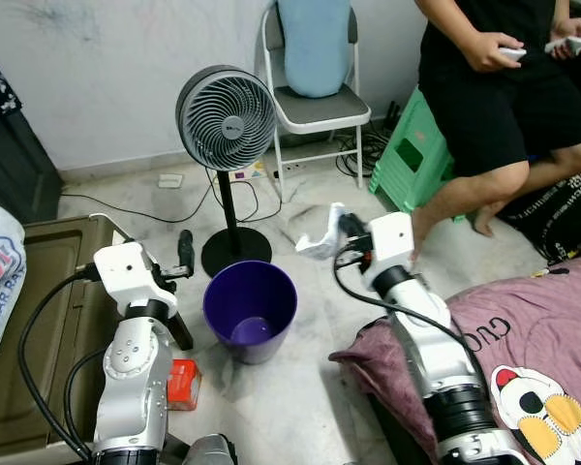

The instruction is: Clean up the room

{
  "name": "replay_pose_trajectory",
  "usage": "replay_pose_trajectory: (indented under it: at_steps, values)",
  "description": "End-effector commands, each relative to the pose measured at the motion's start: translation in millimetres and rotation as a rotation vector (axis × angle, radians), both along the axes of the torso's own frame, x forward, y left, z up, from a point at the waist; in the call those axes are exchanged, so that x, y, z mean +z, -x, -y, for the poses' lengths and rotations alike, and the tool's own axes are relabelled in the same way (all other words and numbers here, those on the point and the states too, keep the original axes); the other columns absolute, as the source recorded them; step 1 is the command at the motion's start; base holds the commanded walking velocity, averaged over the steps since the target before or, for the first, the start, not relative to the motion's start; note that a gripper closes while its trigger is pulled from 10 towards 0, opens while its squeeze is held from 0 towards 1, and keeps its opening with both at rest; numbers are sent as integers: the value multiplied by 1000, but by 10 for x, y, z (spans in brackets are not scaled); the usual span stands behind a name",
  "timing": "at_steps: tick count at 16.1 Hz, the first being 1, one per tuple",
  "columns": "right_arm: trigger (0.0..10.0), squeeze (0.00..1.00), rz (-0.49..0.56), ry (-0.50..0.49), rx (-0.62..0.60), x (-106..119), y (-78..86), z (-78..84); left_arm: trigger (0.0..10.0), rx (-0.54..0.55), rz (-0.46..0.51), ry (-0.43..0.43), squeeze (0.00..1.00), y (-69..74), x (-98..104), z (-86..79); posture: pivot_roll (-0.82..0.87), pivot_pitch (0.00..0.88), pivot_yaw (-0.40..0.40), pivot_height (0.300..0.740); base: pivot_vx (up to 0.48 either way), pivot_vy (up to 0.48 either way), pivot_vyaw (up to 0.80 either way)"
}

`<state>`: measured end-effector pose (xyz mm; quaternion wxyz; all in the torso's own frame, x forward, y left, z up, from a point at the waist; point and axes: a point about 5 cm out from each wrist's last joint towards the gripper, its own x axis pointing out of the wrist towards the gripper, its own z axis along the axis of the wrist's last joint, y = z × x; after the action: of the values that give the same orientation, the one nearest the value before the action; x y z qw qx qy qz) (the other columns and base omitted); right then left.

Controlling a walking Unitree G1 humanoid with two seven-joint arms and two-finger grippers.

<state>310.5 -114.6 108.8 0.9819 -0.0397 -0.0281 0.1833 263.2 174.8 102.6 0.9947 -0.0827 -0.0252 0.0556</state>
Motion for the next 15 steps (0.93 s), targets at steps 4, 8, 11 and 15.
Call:
replay_pose_trajectory:
  at_steps: [4,8,11,15]
  values:
    - [10000,0,23,39,16,32,-17,-18,10000,-12,4,-7,0,4,13,3,-23,34,-20,740,0,0,342]
    - [10000,0,10,14,7,16,-18,-25,10000,-23,3,-6,0,6,7,12,-17,27,-24,740,0,0,600]
    - [10000,0,9,17,1,16,-24,-14,10000,-31,5,0,0,3,8,22,-17,27,-25,740,0,0,0]
    - [10000,0,-18,1,-13,-9,-26,3,10000,-37,7,4,0,3,12,31,-21,34,-23,740,0,0,0]
